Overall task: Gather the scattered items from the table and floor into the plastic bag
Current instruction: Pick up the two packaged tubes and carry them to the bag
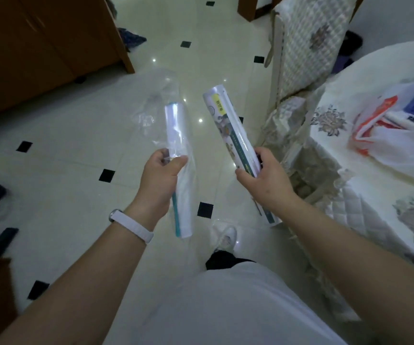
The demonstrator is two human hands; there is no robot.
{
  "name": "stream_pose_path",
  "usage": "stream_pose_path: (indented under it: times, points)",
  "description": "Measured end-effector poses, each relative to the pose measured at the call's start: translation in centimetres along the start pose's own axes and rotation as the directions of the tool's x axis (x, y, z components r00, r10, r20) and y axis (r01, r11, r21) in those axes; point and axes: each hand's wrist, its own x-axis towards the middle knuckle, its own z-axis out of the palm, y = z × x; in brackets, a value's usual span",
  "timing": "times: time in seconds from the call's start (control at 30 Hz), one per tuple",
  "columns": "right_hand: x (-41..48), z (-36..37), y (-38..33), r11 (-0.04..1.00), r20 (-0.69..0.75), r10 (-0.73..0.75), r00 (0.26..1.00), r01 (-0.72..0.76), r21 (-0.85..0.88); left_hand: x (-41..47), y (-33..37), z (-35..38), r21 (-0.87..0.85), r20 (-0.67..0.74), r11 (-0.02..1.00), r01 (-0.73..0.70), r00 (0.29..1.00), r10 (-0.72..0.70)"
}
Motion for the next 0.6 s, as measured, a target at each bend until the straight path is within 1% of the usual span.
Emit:
stream_pose_path:
  times: [0.17,0.23,0.33,0.5,0.6]
  points:
    - [7.6,-2.5,-0.3,0.996,-0.053,0.040,0.998,-0.036,0.078,7.2,4.2,4.5,0.091,0.069,0.996,-0.014,0.998,0.008]
    - [10.2,-4.0,-0.3,0.995,-0.092,0.051,0.994,-0.042,0.090,9.7,5.8,6.7,0.074,0.096,0.996,-0.054,0.994,0.047]
    - [12.9,-6.4,-0.1,0.993,-0.159,0.084,0.984,-0.068,0.099,12.3,7.7,10.1,0.080,0.185,0.994,-0.072,0.981,0.057]
    - [15.5,-9.3,1.1,0.987,-0.300,0.157,0.941,-0.136,0.091,17.5,9.2,15.3,0.174,0.323,0.981,-0.079,0.946,0.019]
    - [17.1,-10.3,2.2,0.974,-0.385,0.228,0.894,-0.204,0.102,20.8,9.7,18.8,0.171,0.423,0.982,-0.082,0.906,0.002]
